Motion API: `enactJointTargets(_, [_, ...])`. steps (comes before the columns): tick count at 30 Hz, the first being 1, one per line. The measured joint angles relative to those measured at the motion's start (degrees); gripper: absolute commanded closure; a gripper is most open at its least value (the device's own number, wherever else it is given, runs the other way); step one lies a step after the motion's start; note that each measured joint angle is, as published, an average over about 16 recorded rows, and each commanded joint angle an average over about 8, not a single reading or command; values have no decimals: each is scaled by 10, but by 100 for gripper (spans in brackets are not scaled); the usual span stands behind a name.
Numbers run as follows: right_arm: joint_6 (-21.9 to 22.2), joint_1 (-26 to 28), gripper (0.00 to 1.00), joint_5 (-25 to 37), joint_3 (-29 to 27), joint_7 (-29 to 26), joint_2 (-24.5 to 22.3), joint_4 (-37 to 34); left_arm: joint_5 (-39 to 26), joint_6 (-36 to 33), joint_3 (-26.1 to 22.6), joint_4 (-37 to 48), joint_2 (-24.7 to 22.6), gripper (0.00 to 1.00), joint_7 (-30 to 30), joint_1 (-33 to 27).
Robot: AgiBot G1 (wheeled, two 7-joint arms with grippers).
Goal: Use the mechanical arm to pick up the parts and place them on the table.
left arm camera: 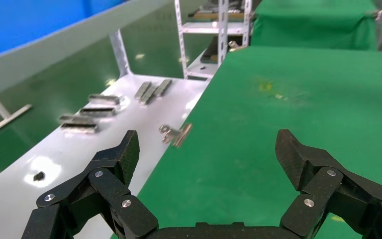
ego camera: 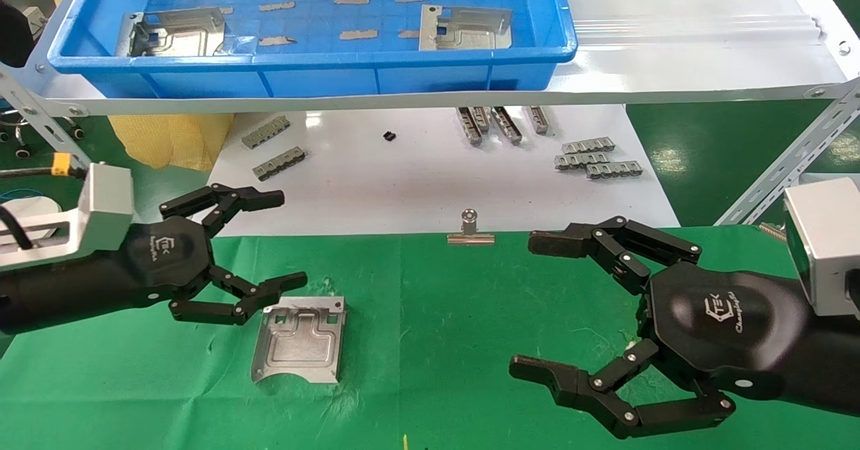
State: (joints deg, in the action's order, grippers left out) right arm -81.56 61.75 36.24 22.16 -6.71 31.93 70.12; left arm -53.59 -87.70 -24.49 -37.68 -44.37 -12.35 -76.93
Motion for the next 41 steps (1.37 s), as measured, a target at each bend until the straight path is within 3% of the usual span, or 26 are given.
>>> enactJointTargets(26, [0, 0, 0, 0, 0, 0, 0, 0, 107, 18, 77, -329, 85, 0, 210, 140])
enactJointTargets(41, [0, 0, 0, 0, 0, 0, 0, 0, 125, 21, 90, -380, 99, 0, 238, 162])
